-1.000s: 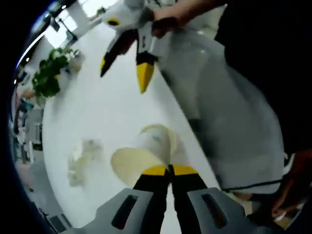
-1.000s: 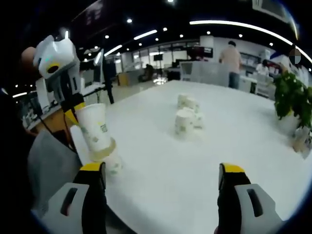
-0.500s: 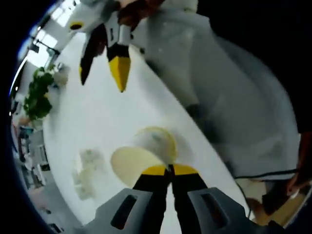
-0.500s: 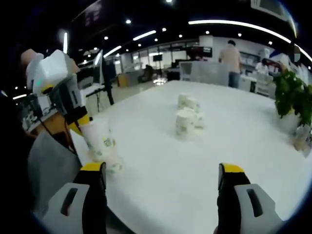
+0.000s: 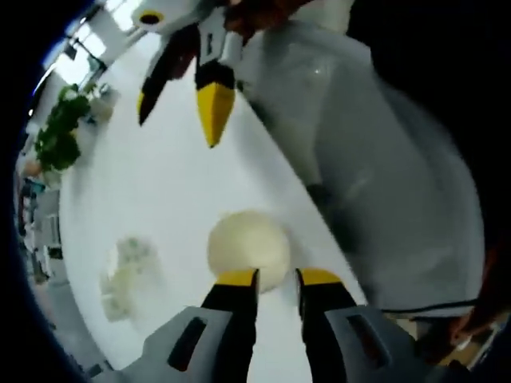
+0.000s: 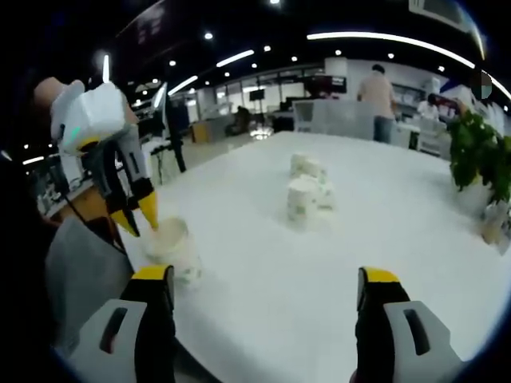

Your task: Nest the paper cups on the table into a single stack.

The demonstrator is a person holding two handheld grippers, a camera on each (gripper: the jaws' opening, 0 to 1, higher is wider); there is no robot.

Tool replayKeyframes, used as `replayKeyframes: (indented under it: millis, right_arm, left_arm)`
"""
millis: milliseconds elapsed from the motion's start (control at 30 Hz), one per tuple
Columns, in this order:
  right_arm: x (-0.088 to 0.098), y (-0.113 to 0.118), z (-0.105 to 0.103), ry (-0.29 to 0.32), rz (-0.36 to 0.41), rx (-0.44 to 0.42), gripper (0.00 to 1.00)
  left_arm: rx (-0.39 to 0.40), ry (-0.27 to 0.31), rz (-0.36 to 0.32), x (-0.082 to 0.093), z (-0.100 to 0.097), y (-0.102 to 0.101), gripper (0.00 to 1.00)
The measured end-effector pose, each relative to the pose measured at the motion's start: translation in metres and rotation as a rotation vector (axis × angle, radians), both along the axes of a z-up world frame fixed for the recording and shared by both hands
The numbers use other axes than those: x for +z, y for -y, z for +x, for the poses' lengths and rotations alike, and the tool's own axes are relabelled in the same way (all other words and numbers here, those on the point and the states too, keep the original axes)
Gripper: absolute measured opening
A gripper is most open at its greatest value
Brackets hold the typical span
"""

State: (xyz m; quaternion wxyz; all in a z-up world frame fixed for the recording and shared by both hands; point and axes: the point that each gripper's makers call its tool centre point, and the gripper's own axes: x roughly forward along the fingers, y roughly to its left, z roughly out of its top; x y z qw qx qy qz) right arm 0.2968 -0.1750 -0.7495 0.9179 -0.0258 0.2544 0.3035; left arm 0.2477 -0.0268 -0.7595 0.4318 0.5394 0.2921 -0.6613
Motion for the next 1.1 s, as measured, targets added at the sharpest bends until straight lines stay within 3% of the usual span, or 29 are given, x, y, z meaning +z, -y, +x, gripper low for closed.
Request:
replayKeyframes:
  millis: [200,300,400,533,633,733,967,1100]
  right_arm:
    - [0.000,0.000,0.000,0.001,0.000,0.000,0.93]
    - [-0.001,0.000,-0.001,-0.002,-0.003,0.004,0.93]
    - [-0.001,-0.001,-0.002,-0.002,-0.004,0.007,0.93]
    - [-0.002,-0.003,-0.002,-0.008,-0.006,0.017,0.93]
    - [-0.004,-0.005,-0.003,-0.014,-0.008,0.030,0.93]
    - [-0.003,-0.007,-0.002,-0.017,-0.009,0.041,0.93]
    - [-0.003,-0.013,-0.003,-0.023,-0.012,0.070,0.92]
    - [-0.001,-0.016,-0.005,-0.018,-0.031,0.096,0.92]
  left_arm:
    - [0.042,-0.021,-0.022,0.000,0.000,0.000,0.24]
    - [0.147,-0.094,-0.086,0.005,-0.006,0.005,0.26]
    - [0.215,-0.115,-0.143,0.011,-0.004,0.006,0.27]
    - [0.355,-0.163,-0.207,0.015,-0.003,0.000,0.29]
    - [0.487,-0.193,-0.306,0.025,0.001,-0.003,0.33]
    - [0.559,-0.209,-0.353,0.028,0.001,-0.011,0.36]
    - [0.672,-0.190,-0.383,0.030,0.004,-0.035,0.43]
    - [0.712,-0.150,-0.443,0.038,0.010,-0.041,0.43]
